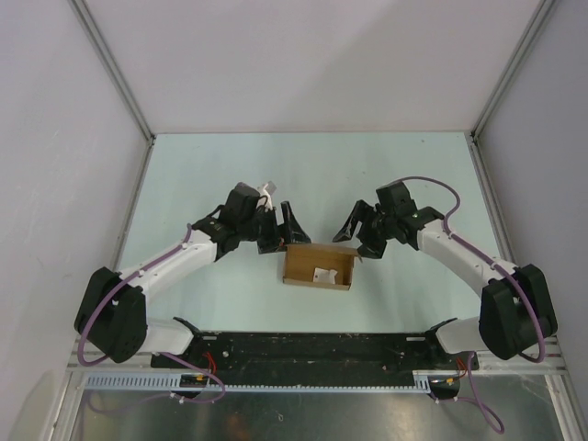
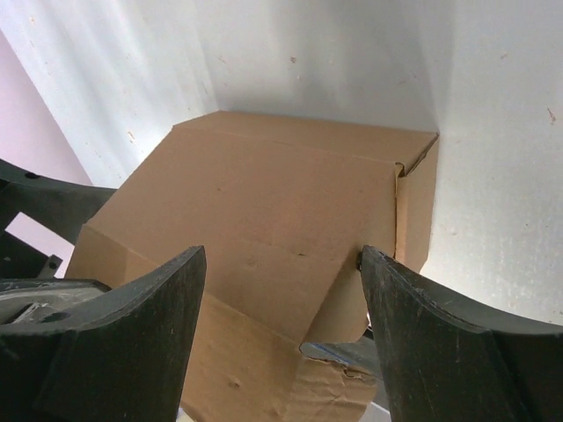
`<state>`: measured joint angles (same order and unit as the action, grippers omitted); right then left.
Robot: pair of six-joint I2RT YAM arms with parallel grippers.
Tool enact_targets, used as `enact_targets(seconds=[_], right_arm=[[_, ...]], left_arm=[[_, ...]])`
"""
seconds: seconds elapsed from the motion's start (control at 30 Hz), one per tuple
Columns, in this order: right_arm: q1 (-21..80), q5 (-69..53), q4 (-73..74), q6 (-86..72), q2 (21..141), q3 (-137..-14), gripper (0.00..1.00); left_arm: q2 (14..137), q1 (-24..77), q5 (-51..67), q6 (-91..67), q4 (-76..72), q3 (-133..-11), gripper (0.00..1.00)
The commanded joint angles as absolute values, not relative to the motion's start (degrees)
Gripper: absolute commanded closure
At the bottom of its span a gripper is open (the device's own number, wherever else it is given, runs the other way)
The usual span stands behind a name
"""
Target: Fold the paper box
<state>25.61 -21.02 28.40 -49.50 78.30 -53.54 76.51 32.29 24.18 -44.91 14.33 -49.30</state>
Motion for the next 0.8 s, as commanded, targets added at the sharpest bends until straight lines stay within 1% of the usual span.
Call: enact_targets(seconds=[0.0, 0.77], right_arm=[[26.1, -21.1, 25.9, -50.7, 76.5, -53.0, 0.24], [30.6, -12.7, 28.0, -50.2, 73.0, -50.4, 0.25]], left_arm=[[74.7, 32.6, 24.6, -45.7, 12.0, -48.8, 0.09], [68.1, 32.6, 22.4, -44.7, 10.8, -39.6, 0.09]])
